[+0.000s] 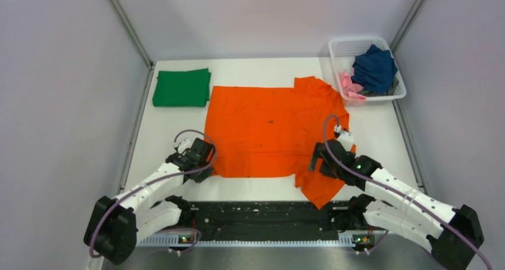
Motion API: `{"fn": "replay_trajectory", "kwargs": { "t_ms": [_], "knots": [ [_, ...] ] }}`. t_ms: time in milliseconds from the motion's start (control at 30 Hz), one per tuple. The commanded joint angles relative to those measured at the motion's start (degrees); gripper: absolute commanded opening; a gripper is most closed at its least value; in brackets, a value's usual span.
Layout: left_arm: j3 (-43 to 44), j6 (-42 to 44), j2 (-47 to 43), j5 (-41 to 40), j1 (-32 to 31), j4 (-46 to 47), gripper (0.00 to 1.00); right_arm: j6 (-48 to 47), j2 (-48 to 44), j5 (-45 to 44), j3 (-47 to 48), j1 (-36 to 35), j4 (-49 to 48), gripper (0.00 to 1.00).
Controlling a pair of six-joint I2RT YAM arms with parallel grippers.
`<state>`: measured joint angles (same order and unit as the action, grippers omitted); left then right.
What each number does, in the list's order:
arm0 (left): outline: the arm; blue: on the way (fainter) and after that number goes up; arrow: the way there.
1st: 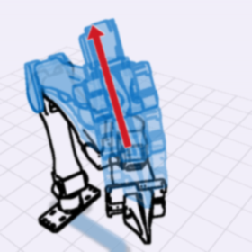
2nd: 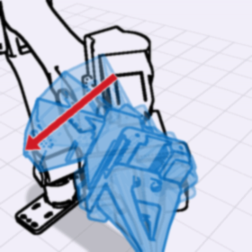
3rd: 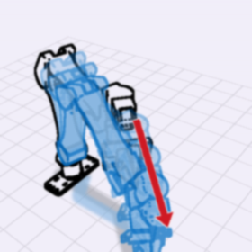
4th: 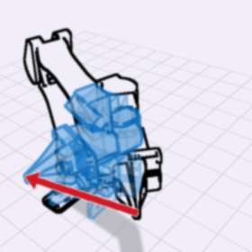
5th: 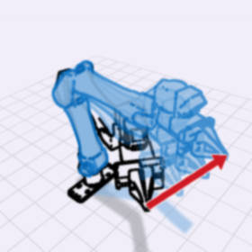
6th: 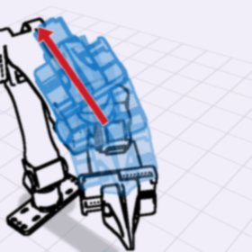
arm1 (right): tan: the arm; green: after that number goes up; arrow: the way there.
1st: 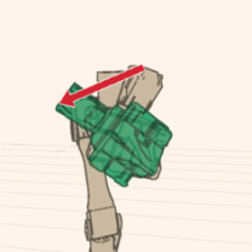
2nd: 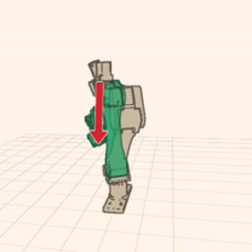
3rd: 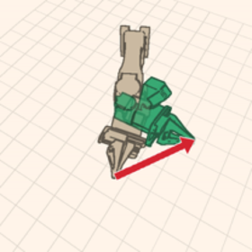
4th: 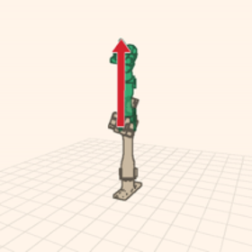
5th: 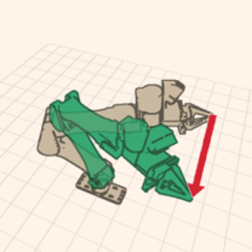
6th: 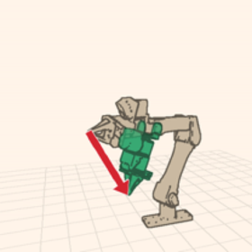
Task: Fold and stack the t-shirts
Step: Grab the side of the flattened tshirt closest away from the robot with both arms
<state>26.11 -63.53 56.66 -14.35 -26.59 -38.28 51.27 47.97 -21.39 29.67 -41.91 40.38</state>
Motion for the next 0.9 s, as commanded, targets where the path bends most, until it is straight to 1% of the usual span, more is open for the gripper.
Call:
{"fn": "replay_trajectory", "kwargs": {
  "t_ms": [0,100,167,200,267,367,433,533,667,800,833,867],
  "knots": [
    [1.42,-0.71,2.77,-1.78,-2.33,-0.81,0.00,0.56,-1.99,-0.02,0.80,-0.87,1.10,0.96],
    [1.40,0.90,2.22,-1.69,-2.57,1.29,0.00,0.22,-0.83,1.79,1.71,-2.48,2.48,0.94],
    [1.41,1.33,1.13,-2.97,-2.55,0.70,0.00,0.81,2.33,3.64,2.81,-5.31,4.36,0.91],
    [1.40,1.10,0.39,-3.91,-2.59,-0.22,0.00,2.21,4.34,2.99,3.56,-8.16,6.14,0.91],
    [1.36,0.91,-1.12,-6.01,-2.54,-1.92,0.00,5.88,8.56,0.45,6.25,-16.37,10.64,0.91],
    [0.66,1.25,-4.18,-7.14,-2.50,-3.04,0.00,13.13,14.55,-1.95,9.57,-25.45,17.68,0.90],
    [-0.04,1.70,-6.06,-6.85,-2.42,-2.61,0.00,15.89,17.34,-1.48,10.02,-29.48,19.70,0.89],
    [-0.76,1.90,-7.88,-6.62,-2.45,-2.58,0.00,17.01,20.90,0.00,8.33,-31.59,17.83,0.84],
    [-0.80,2.11,-8.96,-6.93,-2.45,-3.04,0.00,17.28,22.67,1.52,4.30,-31.65,11.48,0.73],
    [-0.71,2.06,-9.18,-6.61,-2.49,-2.53,0.00,17.61,21.71,-0.63,0.22,-31.50,5.84,0.64],
    [-0.71,1.92,-9.12,-6.63,-2.48,-2.59,0.00,17.31,21.52,-1.22,-0.27,-31.41,5.07,0.55],
    [-0.63,1.93,-8.99,-6.54,-2.46,-2.52,0.00,17.18,21.22,-1.66,-0.75,-31.28,4.47,0.41]
  ]
}}
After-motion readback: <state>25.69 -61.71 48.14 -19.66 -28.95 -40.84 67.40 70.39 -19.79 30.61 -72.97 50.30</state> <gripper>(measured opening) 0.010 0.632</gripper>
